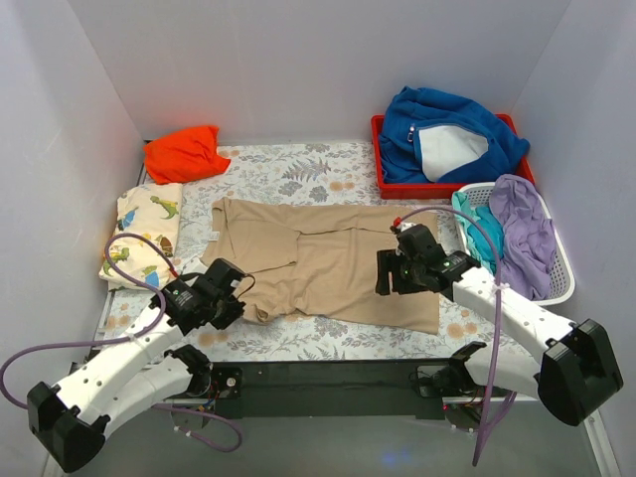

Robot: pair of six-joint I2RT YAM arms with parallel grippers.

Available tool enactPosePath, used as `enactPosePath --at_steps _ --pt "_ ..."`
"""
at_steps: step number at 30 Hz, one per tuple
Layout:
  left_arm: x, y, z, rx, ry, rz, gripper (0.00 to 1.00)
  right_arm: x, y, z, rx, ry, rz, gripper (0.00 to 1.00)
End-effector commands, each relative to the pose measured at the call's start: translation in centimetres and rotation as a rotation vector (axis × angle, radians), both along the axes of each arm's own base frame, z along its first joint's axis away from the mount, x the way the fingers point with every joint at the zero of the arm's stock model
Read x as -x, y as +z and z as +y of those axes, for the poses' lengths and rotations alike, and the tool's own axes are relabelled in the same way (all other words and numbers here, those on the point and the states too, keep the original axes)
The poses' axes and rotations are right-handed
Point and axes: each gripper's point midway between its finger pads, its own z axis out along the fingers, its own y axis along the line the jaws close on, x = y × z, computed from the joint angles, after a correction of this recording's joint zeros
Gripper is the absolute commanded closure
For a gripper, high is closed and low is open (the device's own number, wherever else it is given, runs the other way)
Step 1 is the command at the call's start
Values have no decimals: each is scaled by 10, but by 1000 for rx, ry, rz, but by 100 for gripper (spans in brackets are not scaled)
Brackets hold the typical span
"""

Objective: Fold and stack the t-shirts
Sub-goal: Fold the tshirt

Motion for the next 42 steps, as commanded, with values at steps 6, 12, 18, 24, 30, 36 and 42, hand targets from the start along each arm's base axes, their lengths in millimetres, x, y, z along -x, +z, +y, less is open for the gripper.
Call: enactPosePath --at_steps 6,12,18,24,30,36,42 --pt "4 33 18 -35 29 -52 91 43 -18 -30 -32 -336 163 26" --pt "-3 38 26 -145 -39 -49 91 67 -32 -60 67 -453 227 27" --pt "-1 39 32 -177 -52 -51 91 86 -38 -91 191 -540 248 28" --pt "8 37 41 -202 -53 -26 91 95 -39 -108 256 -602 252 29" --pt "11 40 43 -197 -51 -32 91 92 -42 -116 303 -660 234 30" --pt "7 43 41 -202 -69 -38 91 84 -45 -122 342 -700 203 32" --pt "6 44 40 -204 -80 -43 91 77 -48 -119 349 -698 193 36"
